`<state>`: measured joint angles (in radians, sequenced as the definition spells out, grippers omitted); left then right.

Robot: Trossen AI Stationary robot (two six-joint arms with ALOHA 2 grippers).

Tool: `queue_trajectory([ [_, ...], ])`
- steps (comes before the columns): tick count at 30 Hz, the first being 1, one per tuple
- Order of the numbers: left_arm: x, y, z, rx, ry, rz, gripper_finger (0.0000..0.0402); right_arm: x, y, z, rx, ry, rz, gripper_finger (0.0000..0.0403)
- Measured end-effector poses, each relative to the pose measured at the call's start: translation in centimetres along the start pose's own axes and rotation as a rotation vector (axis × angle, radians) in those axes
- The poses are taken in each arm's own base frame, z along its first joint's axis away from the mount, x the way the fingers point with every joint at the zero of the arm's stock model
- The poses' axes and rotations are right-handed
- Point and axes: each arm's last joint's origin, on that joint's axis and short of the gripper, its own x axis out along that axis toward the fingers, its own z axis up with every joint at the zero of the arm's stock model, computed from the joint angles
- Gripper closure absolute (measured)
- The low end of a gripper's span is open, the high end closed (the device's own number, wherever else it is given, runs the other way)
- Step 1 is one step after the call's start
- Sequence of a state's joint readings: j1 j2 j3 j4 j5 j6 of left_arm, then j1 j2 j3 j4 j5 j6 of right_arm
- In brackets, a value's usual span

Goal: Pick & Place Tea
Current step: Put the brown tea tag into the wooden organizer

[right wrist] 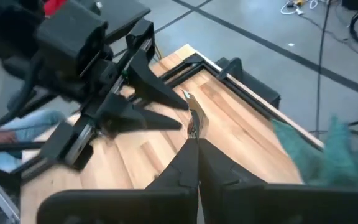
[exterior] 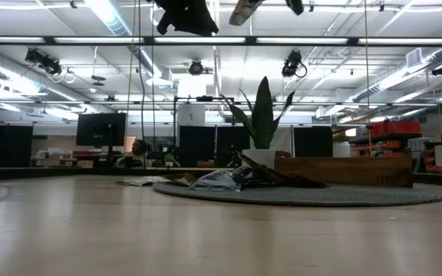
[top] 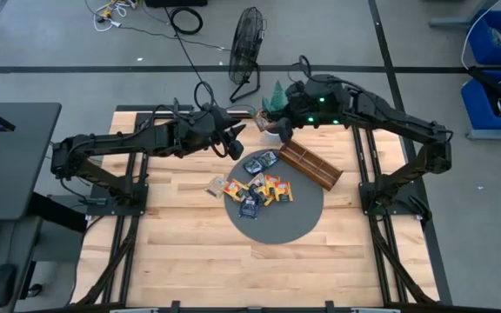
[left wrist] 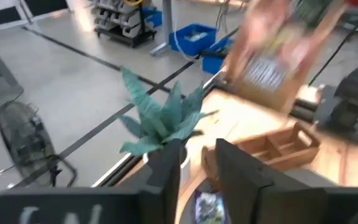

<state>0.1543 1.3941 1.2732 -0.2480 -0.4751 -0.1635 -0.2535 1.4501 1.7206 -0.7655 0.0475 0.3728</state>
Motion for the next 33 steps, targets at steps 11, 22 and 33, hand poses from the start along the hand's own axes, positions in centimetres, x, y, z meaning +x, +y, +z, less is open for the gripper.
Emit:
queue_trajectory([
  [11,-0.4,0.5,-0.3,-0.01,0.052,0.015,0.0201,-6.0,-1.7,-3.7,-0.144,0.286,-0.176,0.0403],
  [22,-0.4,0.3,-0.1,-0.023,0.039,-0.032,0.0185,-0.9,-5.1,-10.5,-0.304,0.431,-0.176,0.0403],
  [33,-0.4,0.2,-0.2,-0.106,0.047,-0.056,0.0185,4.0,-11.7,-15.3,-0.182,0.354,-0.162,0.0403],
])
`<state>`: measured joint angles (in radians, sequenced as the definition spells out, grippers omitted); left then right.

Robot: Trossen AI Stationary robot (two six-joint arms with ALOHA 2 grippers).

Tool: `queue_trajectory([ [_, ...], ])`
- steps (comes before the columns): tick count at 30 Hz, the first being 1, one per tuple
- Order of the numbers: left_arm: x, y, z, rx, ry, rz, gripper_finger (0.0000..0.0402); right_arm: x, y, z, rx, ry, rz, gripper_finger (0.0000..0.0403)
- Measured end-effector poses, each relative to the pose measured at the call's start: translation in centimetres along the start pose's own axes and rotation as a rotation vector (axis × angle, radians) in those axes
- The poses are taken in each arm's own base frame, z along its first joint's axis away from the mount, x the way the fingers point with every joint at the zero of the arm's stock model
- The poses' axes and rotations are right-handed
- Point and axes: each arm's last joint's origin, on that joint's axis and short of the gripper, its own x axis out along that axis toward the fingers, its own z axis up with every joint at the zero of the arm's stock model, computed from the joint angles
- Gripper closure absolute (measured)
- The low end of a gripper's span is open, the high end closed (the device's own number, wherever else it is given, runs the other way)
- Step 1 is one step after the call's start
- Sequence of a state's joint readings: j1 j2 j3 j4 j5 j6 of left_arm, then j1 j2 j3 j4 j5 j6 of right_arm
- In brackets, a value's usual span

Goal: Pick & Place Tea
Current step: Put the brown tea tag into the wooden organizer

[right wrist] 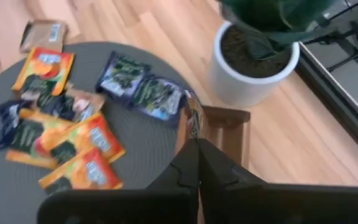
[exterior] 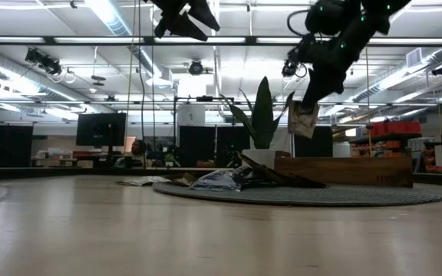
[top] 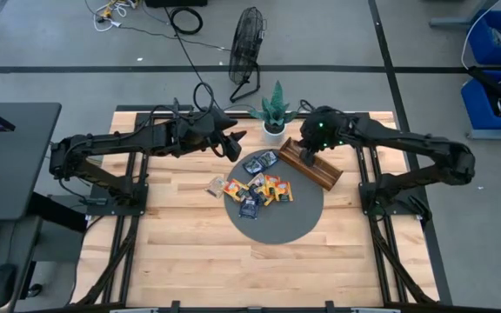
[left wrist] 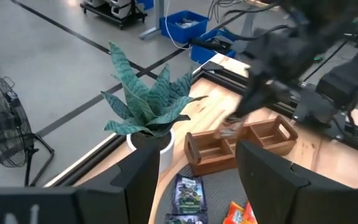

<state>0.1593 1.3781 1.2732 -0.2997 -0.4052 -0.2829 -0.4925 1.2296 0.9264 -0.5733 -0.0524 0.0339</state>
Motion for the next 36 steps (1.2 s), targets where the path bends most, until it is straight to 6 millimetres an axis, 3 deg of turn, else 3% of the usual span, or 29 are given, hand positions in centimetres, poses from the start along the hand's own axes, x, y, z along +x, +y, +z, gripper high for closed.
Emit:
queue_trajectory([
  [12,0.0,-0.1,0.0,-0.022,0.011,-0.035,0.0186,3.4,-3.7,-0.8,0.026,0.038,0.053,0.0403],
  [28,0.0,-0.1,-0.1,-0.028,0.012,-0.035,0.0186,7.0,-5.0,-1.7,0.038,0.144,0.048,0.0403],
  [36,0.0,-0.1,-0.1,-0.028,0.012,-0.035,0.0186,7.2,-5.5,-1.7,0.061,0.145,0.007,0.0393],
])
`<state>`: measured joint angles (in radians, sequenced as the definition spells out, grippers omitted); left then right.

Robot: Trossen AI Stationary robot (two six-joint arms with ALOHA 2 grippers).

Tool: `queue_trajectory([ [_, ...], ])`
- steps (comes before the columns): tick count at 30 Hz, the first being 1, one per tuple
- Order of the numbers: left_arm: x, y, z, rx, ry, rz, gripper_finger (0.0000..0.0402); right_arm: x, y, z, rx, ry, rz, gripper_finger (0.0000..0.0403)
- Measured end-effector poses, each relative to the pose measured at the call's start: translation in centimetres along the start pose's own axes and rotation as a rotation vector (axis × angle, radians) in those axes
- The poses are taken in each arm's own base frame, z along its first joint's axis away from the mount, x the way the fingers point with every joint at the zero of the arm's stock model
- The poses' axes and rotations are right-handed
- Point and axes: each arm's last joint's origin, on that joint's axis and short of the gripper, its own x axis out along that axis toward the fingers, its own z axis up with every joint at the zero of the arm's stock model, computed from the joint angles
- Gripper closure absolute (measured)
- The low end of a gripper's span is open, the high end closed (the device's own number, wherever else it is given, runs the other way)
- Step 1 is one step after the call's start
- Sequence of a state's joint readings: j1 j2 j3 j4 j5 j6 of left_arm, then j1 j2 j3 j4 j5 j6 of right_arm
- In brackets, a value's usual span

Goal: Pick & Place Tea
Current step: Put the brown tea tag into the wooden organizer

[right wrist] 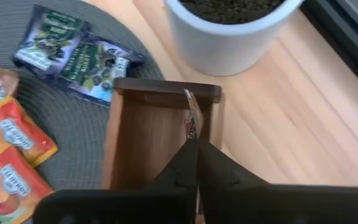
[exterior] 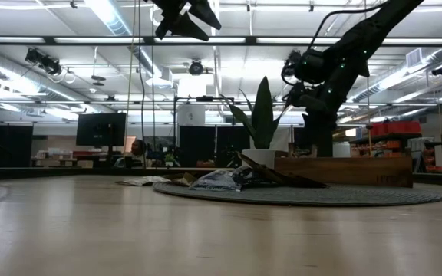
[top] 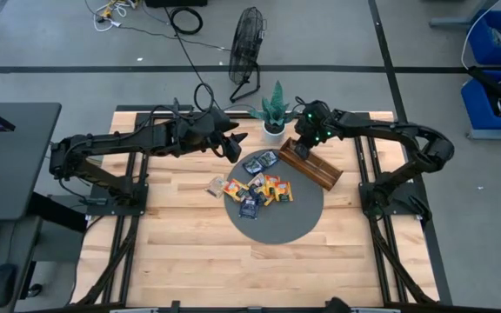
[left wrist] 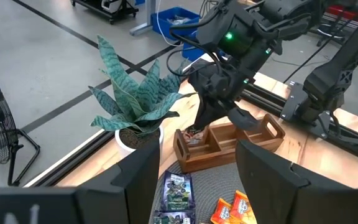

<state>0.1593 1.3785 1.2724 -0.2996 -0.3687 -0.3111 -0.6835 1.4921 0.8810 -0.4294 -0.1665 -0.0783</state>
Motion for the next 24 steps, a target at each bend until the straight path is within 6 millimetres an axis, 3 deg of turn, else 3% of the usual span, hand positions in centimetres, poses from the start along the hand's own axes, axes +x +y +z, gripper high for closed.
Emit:
queue_trajectory([
  [7,0.0,0.0,-0.01,0.0,0.0,0.0,0.0186,-0.06,-0.38,-0.11,0.03,0.006,-0.007,0.0357],
  [24,0.01,0.05,-0.15,0.005,0.013,0.004,0.0186,-0.15,-0.82,-0.27,0.05,0.023,-0.073,0.0221],
])
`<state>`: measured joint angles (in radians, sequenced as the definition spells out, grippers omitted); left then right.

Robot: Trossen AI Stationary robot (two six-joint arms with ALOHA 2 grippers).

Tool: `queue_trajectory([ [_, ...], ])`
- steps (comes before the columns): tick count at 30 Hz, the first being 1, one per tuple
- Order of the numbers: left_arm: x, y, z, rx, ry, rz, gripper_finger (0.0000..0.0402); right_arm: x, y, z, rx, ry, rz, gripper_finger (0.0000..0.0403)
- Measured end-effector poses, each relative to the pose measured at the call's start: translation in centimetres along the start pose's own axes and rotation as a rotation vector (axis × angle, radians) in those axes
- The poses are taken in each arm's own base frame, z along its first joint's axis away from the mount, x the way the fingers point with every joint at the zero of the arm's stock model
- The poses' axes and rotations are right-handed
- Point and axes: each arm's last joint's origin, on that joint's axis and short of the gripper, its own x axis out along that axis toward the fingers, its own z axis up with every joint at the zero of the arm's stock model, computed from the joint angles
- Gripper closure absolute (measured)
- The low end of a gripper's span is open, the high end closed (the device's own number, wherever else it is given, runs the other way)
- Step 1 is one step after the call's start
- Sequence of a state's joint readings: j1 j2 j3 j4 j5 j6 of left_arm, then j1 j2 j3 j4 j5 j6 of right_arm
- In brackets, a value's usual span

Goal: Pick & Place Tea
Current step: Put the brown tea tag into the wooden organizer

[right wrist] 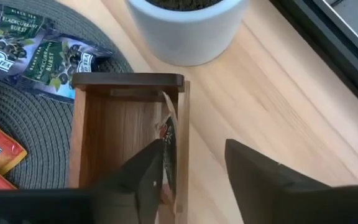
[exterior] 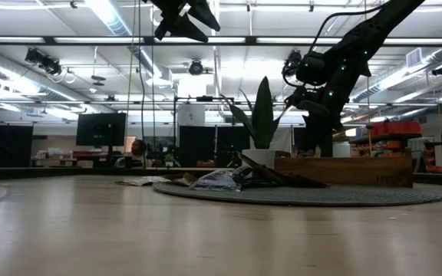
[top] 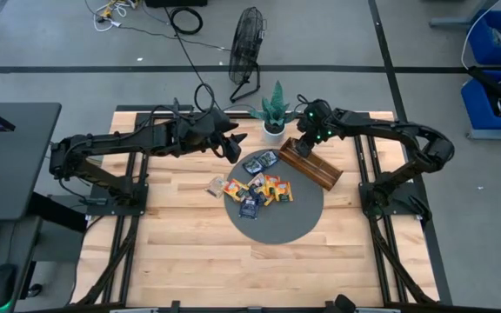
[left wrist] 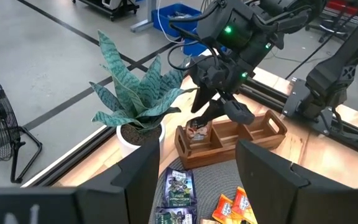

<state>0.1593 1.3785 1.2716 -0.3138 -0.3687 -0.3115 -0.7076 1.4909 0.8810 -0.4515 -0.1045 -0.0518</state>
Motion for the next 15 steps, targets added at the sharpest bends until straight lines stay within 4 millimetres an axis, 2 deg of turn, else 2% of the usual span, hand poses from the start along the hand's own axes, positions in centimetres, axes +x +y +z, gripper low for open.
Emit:
queue_trajectory([
  [9,0.0,0.1,-0.1,0.006,0.014,0.005,0.0186,-1.4,0.1,1.4,-0.019,-0.038,0.014,0.0176],
  [15,-0.1,0.3,-1.2,0.046,0.118,0.036,0.0186,-4.2,0.4,2.1,-0.045,-0.038,0.024,0.0163],
])
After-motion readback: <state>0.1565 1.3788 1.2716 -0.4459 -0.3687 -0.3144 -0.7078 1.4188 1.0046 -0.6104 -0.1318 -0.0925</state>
